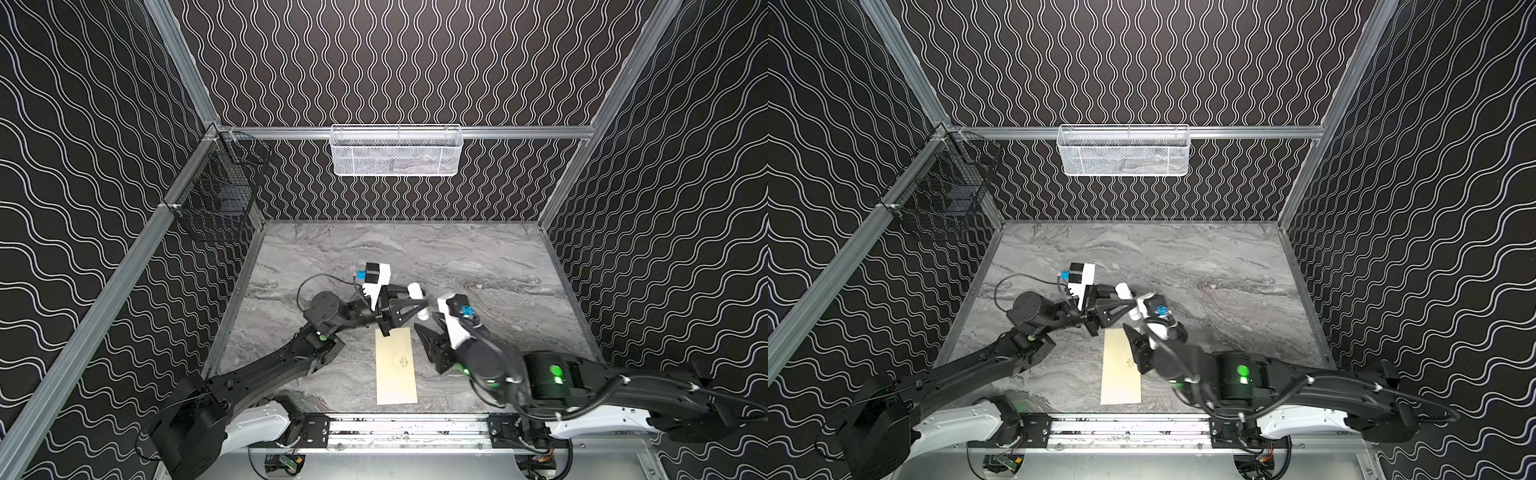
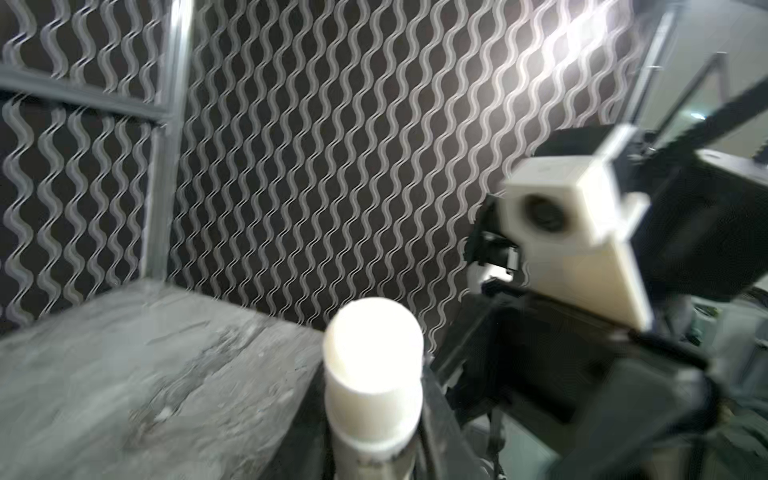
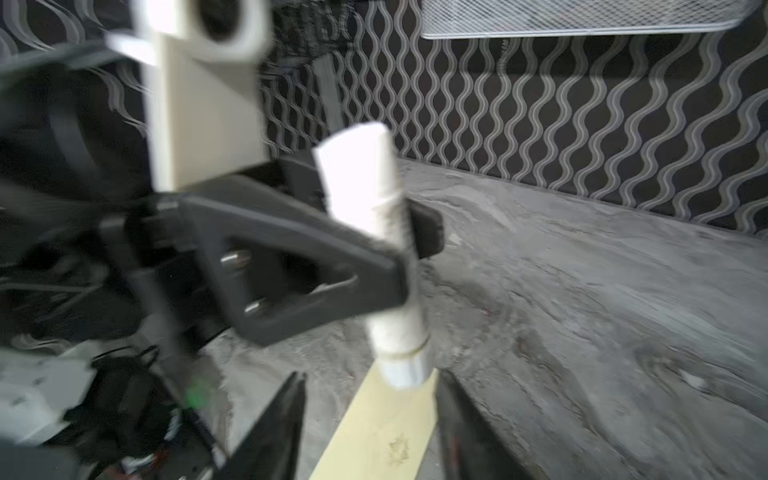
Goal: Place the letter into the envelope and seal it
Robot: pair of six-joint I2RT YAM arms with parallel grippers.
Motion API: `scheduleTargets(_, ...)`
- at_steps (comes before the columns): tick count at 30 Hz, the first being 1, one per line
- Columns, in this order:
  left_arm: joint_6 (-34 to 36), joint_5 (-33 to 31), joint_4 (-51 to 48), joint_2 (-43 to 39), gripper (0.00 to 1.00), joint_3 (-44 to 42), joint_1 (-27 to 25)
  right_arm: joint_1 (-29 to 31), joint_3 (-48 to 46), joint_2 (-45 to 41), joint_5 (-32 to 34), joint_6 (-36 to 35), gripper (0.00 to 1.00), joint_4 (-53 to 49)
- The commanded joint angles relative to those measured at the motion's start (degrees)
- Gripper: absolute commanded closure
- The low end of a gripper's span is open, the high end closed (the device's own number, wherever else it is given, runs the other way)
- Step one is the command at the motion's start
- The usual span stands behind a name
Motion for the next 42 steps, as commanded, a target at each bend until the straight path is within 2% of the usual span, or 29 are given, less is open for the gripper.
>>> scheduleTargets(1, 3.7, 2.9, -5.2, -1.0, 1.00, 2.2, 0.0, -6.3, -7.4, -8.3, -26.7, -7.4, 0.27, 12.3)
scheduleTargets(3, 4.0, 5.5, -7.8, -1.6, 1.00, 3.5, 0.1, -14.9, -11.3, -14.0, -42.2, -9.0, 0.20, 13.6)
scheduleTargets(6, 2.2, 9.2, -6.4, -1.3, 1.00, 4.1, 0.0, -24.9, -14.1, -18.1, -58.1, -12.4, 0.10, 13.9)
scheduleTargets(9, -1.8, 13.1, -1.8, 0.6, 1.00, 4.3, -0.1, -31.2, -14.9, -18.0, -67.2, -14.0, 0.10, 13.9)
scheduleTargets(13, -5.2, 15.6, 3.1, 2.5, 1.00, 4.6, -0.9, -36.4, -13.8, -12.6, -78.6, -13.0, 0.11, 17.1)
scheduleTargets(18, -6.3, 16.1, 4.1, 3.7, 1.00, 5.4, -1.5, -38.9, -13.6, -8.0, -81.0, -12.8, 0.17, 21.2)
scheduleTargets(24, -5.6, 15.9, 2.8, 3.3, 1.00, 5.8, -1.5, -41.0, -14.2, -5.2, -85.7, -10.4, 0.40, 26.4)
scheduleTargets(34, -5.5, 15.1, 3.0, 3.5, 1.00, 5.5, -1.6, -41.6, -13.8, -3.2, -88.0, -9.3, 0.65, 28.4)
scheduleTargets(37, -4.7, 14.6, 1.5, 3.0, 1.00, 5.7, -1.5, -41.7, -13.9, -3.0, -88.5, -9.1, 0.66, 28.4)
scheduleTargets(39, -4.2, 14.4, 0.6, 2.6, 1.00, 5.6, -1.5, -41.8, -14.0, -2.9, -88.8, -8.9, 0.60, 28.4)
scheduleTargets(42, -3.8, 14.0, 0.1, 1.9, 1.00, 5.6, -1.5, -41.7, -14.0, -2.7, -89.0, -9.0, 0.58, 28.0)
